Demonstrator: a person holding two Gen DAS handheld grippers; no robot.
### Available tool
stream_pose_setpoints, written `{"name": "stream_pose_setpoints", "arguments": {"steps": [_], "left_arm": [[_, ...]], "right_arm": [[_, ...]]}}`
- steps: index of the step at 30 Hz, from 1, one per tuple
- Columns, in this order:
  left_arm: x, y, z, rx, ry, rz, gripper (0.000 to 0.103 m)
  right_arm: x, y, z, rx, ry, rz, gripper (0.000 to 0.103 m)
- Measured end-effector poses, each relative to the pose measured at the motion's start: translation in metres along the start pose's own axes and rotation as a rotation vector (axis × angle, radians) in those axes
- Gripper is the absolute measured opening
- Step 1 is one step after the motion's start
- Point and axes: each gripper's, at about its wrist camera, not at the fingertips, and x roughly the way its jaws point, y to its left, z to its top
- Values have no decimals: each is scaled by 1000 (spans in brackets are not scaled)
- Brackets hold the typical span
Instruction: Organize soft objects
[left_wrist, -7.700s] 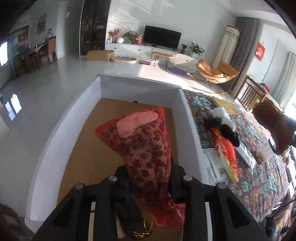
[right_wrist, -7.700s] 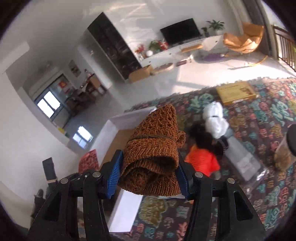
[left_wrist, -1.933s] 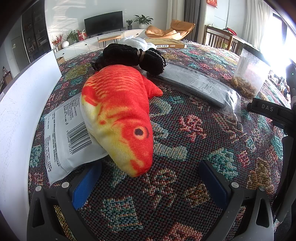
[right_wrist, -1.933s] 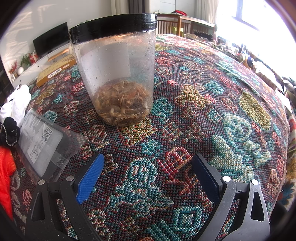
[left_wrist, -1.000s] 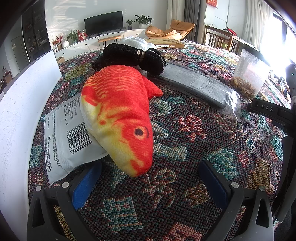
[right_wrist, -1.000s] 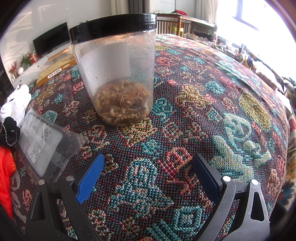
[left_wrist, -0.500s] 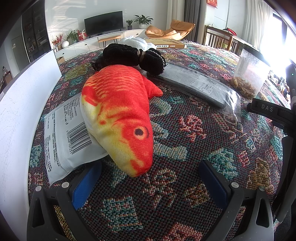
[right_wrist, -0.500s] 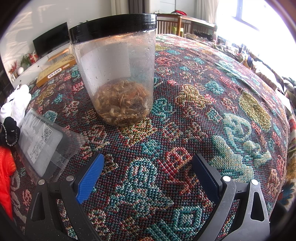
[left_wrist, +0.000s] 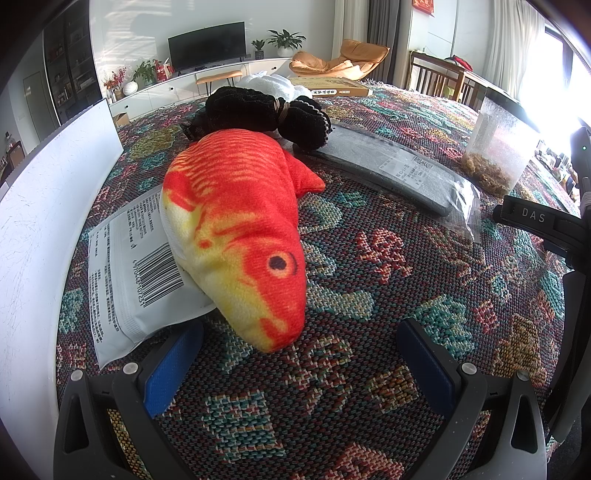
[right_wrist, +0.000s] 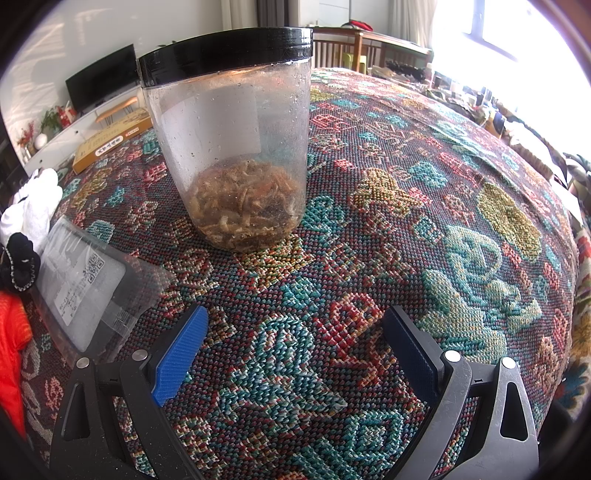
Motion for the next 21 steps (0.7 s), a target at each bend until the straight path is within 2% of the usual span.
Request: {"name": "stream_pose_setpoints", "arguments": {"steps": [13, 18, 21], "left_arm": [[-1, 0, 0, 8, 8, 4, 103], [-12, 0, -14, 30, 31, -10, 103], [-19, 1, -25, 49, 4, -24, 103]], "right_arm": [[0, 0, 0, 0, 0, 0, 97], [0, 0, -1, 0, 0, 0, 97], [0, 0, 0, 0, 0, 0, 97]]}}
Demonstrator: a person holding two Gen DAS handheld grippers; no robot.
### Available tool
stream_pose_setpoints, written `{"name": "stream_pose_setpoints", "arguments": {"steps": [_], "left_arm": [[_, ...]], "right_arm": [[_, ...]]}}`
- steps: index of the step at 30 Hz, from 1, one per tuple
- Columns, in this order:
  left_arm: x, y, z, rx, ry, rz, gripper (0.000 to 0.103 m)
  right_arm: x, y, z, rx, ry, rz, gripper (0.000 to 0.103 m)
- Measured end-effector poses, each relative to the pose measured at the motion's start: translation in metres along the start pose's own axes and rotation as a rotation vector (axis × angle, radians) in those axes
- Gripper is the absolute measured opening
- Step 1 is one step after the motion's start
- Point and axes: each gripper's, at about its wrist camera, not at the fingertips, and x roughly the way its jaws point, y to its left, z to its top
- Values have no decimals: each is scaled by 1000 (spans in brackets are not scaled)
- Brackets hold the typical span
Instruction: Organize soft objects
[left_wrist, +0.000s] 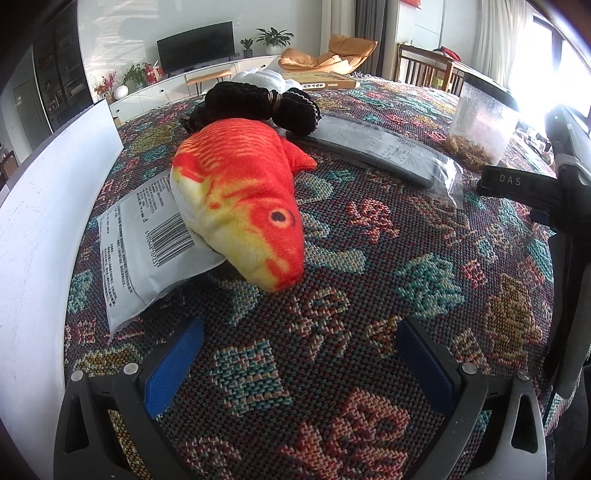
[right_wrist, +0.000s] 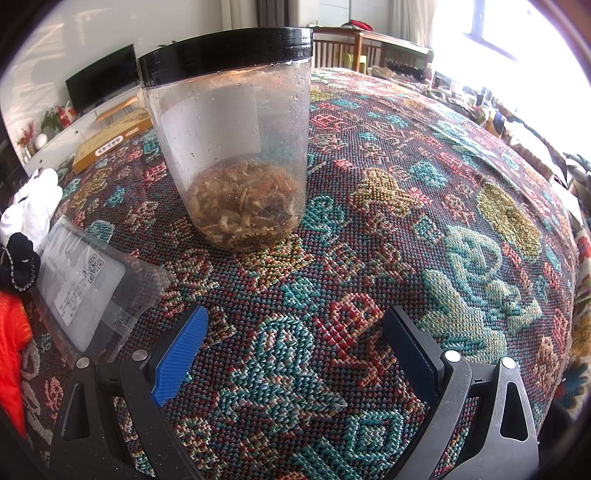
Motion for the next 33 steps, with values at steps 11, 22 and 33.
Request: {"name": "stream_pose_setpoints", "arguments": {"steps": [11, 22, 33], "left_arm": [[-2, -2, -2, -8, -12, 5, 103], [-1, -2, -2, -8, -12, 5, 103], [-1, -2, -2, -8, -12, 5, 103]], "right_arm": [[0, 0, 0, 0, 0, 0, 97], [0, 0, 0, 0, 0, 0, 97], [0, 0, 0, 0, 0, 0, 97]]}}
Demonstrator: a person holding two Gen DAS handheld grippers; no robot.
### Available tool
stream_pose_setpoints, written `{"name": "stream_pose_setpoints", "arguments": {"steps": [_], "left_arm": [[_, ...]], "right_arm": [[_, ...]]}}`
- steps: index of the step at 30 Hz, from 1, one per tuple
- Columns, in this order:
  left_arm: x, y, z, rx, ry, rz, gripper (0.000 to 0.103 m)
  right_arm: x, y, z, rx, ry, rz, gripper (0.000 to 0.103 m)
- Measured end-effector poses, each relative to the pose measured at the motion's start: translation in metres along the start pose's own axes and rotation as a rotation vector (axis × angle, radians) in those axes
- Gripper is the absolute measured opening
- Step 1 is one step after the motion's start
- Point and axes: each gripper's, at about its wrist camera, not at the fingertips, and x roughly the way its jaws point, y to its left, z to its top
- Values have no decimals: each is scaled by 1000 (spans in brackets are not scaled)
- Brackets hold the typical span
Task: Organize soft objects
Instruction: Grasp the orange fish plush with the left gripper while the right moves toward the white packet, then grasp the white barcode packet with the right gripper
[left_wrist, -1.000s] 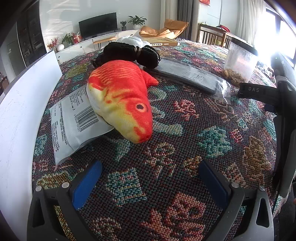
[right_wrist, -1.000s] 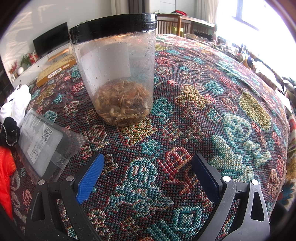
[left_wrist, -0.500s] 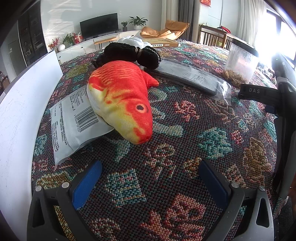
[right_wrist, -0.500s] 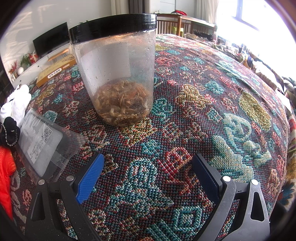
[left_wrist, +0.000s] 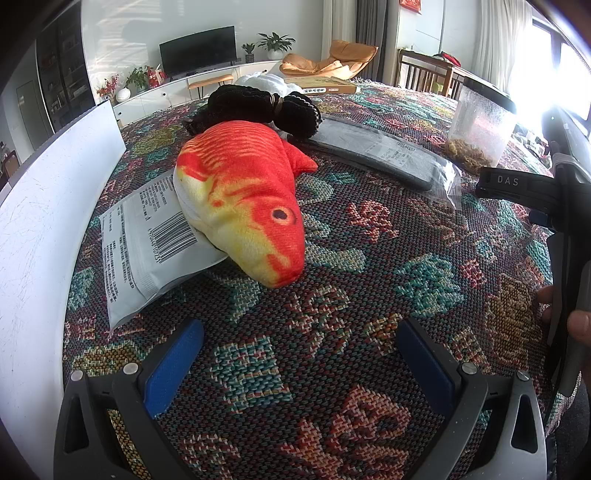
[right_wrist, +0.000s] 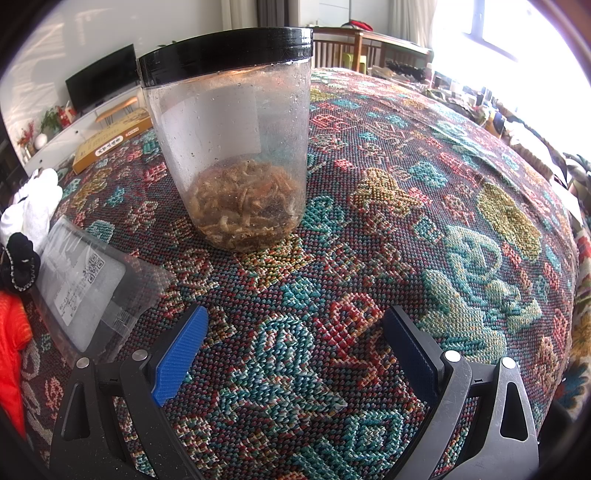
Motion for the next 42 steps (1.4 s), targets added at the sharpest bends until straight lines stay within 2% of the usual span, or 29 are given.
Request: {"name": "stream_pose_setpoints", "arguments": {"steps": [7, 12, 17, 21, 24, 27, 30, 32, 35, 36, 38, 39, 41, 42], "left_arm": [[0, 0, 0, 0, 0, 0, 103], [0, 0, 0, 0, 0, 0, 103], [1, 1, 0, 2, 5, -2, 103], [-10, 8, -1, 2, 77, -51, 103], [-31, 27, 10, -53, 44, -109, 103], [-44, 49, 42, -119, 2, -86, 103], [-32, 55, 80, -159, 3, -54, 103], [-11, 45, 102, -113, 14, 24, 103], [32, 17, 122, 53, 82, 166, 103], [45, 7, 124, 120, 110, 210, 99], [57, -2, 125, 195, 120, 261, 64], [55, 2, 126, 187, 119, 258, 39], [32, 19, 129, 99, 88, 152, 29], [14, 32, 130, 29, 71, 69, 28]], "right_arm": [[-2, -2, -1, -8, 1, 14, 97], [-9, -8, -13, -132, 21, 106, 97], [-16, -20, -29, -251, 2, 206, 97], [-17, -20, -31, -268, -8, 217, 97], [-18, -19, -32, -267, -12, 216, 97], [-18, -18, -33, -270, -14, 209, 97], [-18, -18, -34, -270, -14, 210, 97], [-18, -18, -34, -270, -14, 209, 97], [-18, -18, -34, -267, -14, 215, 97], [-20, -18, -37, -265, -14, 221, 97], [-21, -20, -37, -257, -16, 237, 97], [-21, -22, -36, -249, -17, 248, 97], [-23, -27, -35, -239, -16, 286, 97], [-25, -28, -35, -248, -7, 303, 96]]}}
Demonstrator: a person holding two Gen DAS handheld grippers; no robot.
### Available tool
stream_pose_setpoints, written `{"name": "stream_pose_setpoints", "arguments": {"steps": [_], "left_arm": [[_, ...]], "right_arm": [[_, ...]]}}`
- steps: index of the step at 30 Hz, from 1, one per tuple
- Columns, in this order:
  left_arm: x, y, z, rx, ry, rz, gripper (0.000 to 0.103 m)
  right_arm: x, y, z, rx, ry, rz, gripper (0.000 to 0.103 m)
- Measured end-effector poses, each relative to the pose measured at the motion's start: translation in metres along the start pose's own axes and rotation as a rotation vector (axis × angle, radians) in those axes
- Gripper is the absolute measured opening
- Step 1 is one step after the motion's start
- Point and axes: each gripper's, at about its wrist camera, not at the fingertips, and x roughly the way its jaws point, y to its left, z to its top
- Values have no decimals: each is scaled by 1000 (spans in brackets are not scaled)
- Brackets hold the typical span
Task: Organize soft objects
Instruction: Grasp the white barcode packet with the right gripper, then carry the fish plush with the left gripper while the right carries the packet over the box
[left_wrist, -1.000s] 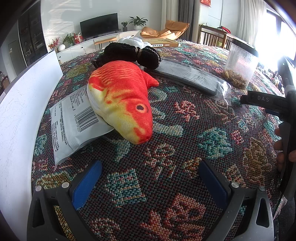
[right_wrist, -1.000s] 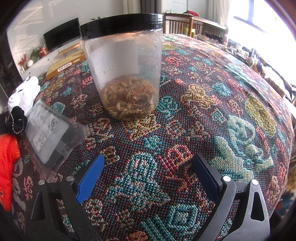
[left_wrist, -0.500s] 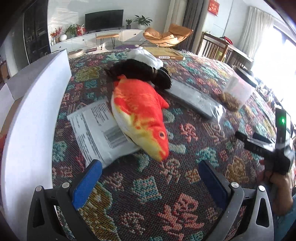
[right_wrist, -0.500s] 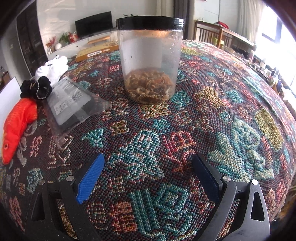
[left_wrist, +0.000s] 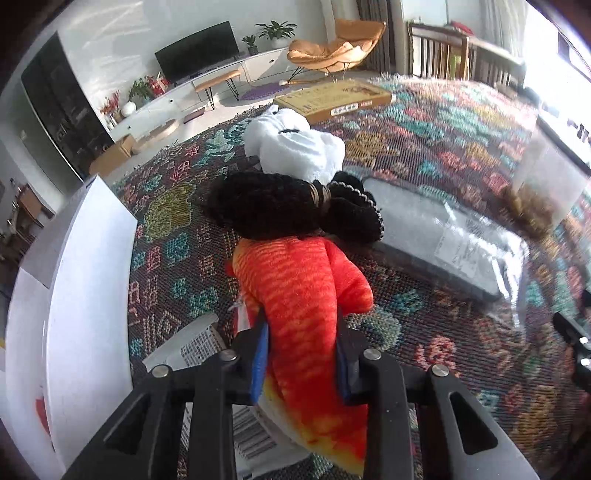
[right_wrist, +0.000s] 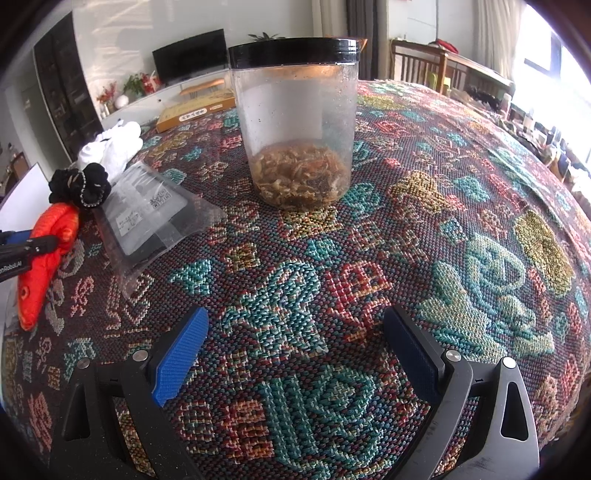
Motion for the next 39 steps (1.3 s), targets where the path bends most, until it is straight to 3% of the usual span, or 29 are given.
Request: {"name": "stream_pose_setpoints", "arguments": {"steps": [2, 4, 10, 14, 17, 18, 19, 20, 23, 27, 31, 35, 39], "left_arm": [[-40, 34, -6, -132, -51, -143, 28], [-83, 64, -17, -198, -124, -195, 28], [-171, 135, -54, -298, -286, -136, 28], [-192, 158, -82, -339, -316, -75, 28], [-192, 167, -103, -370, -304, -70, 28], [-190, 169, -109, -378, -295, -75, 28], [-187, 170, -114, -385, -288, -80, 28], [-186, 171, -119, -388, -283, -85, 28], [-178, 168, -128, -381, -265, -100, 28], [-172, 154, -126, -359, -265, -152, 28], [-167, 139, -119, -345, -266, -200, 28], [-161, 126, -111, -335, -255, -221, 28], [-163, 120, -107, -330, -252, -224, 28]], "right_arm": [[-12, 6, -1, -3, 11, 28, 95], [-29, 32, 1, -23, -6, 137, 95], [-31, 200, 28, -241, 78, 438, 95], [9, 301, 30, -340, 197, 433, 94], [36, 332, 16, -427, 267, 344, 93], [39, 329, 12, -444, 267, 326, 82], [37, 320, 10, -429, 264, 354, 61], [33, 307, 10, -396, 260, 367, 58], [10, 253, 1, -340, 233, 359, 56], [-37, 152, -16, -223, 212, 343, 56], [-69, 46, -13, -58, 159, 235, 56], [-72, -48, 20, 51, 82, 39, 56], [-52, -105, 70, 93, 18, -53, 56]]}}
